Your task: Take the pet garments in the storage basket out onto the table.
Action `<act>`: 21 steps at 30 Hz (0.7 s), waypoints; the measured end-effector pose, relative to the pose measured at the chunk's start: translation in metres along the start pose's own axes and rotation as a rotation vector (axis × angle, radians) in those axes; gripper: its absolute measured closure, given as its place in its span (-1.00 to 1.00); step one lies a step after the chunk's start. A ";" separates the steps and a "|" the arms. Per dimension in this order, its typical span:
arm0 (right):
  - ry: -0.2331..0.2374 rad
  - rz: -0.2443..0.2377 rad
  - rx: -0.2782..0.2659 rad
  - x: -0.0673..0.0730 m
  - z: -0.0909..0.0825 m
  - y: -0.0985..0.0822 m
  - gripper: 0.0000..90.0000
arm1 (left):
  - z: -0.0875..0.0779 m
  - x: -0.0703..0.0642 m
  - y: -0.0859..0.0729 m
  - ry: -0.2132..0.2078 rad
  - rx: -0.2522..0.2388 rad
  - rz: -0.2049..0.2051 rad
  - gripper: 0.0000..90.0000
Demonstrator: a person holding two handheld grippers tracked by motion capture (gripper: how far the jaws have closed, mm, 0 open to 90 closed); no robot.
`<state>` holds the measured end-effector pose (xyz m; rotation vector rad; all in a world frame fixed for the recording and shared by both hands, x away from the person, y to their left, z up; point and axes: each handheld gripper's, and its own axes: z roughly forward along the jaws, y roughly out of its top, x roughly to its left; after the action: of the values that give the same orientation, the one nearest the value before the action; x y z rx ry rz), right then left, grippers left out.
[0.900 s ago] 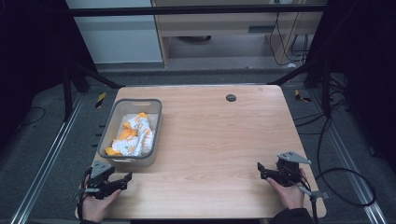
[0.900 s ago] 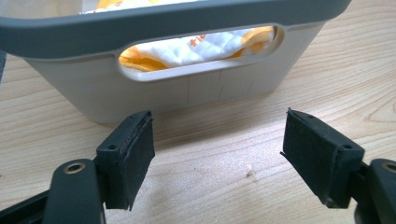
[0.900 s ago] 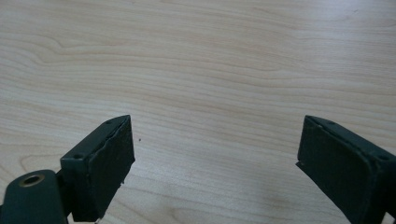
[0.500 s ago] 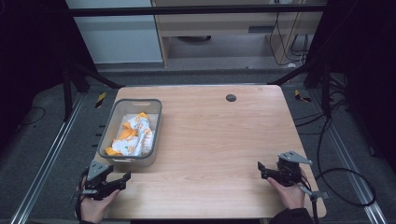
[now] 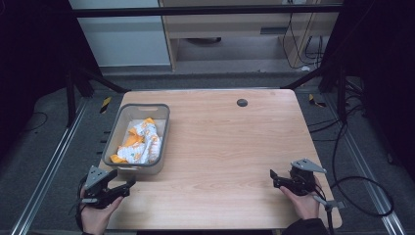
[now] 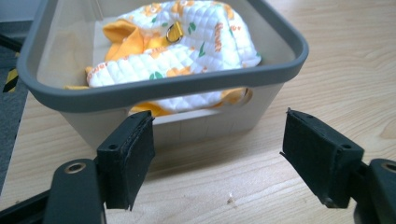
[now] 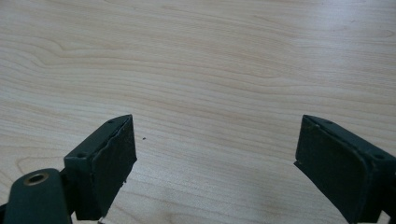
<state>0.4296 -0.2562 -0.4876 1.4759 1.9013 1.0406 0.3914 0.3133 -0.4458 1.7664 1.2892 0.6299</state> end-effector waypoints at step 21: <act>-0.004 -0.012 -0.004 0.001 0.000 -0.001 -0.70 | -0.009 -0.004 0.020 -0.027 -0.029 0.017 -0.46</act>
<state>0.4288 -0.2550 -0.4882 1.4614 1.9021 1.0349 0.3930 0.3107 -0.4235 1.7579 1.2415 0.6291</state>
